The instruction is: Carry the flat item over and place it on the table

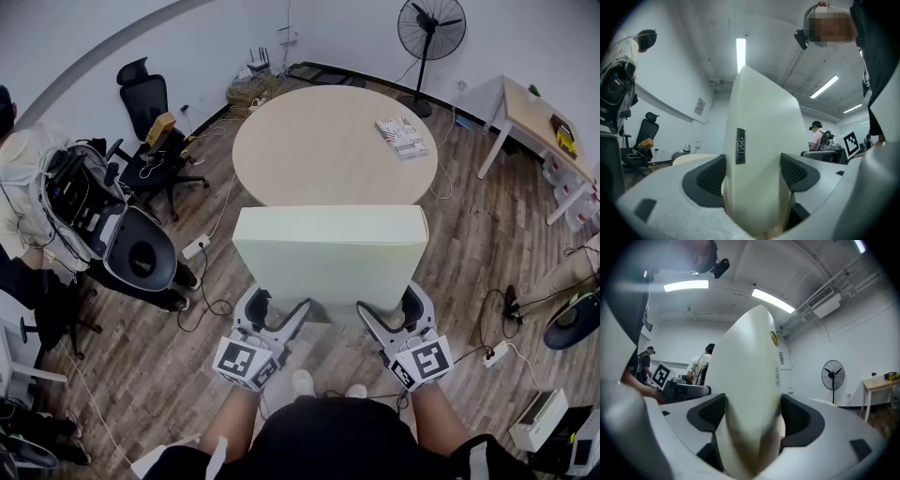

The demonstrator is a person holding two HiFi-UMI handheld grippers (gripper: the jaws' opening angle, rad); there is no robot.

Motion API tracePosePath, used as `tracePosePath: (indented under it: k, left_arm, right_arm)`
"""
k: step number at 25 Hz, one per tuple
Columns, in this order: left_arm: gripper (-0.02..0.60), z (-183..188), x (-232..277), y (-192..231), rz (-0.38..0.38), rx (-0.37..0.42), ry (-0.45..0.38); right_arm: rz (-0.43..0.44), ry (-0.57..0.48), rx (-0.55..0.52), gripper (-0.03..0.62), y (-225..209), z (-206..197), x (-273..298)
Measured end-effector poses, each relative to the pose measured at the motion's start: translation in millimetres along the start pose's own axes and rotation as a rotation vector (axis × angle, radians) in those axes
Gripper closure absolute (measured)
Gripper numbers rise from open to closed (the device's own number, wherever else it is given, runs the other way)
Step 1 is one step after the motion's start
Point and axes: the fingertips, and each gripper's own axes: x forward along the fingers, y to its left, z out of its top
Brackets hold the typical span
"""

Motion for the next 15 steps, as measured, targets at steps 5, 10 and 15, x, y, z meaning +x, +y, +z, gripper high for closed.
tracePosePath:
  k: [5, 10, 15]
  left_arm:
    - [0.229, -2.4, 5.1, -3.8, -0.016, 0.006, 0.008]
    - [0.229, 0.7, 7.3, 10.6, -0.01, 0.006, 0.006]
    - [0.227, -0.9, 6.5, 24.9, -0.017, 0.0, 0.003]
  right_arm:
    - [-0.014, 0.01, -0.021, 0.25, -4.4, -1.1, -3.0]
    - [-0.018, 0.02, -0.027, 0.25, -1.0, -0.2, 12.2]
    - [-0.016, 0.024, -0.027, 0.235, 5.5, -2.3, 27.8]
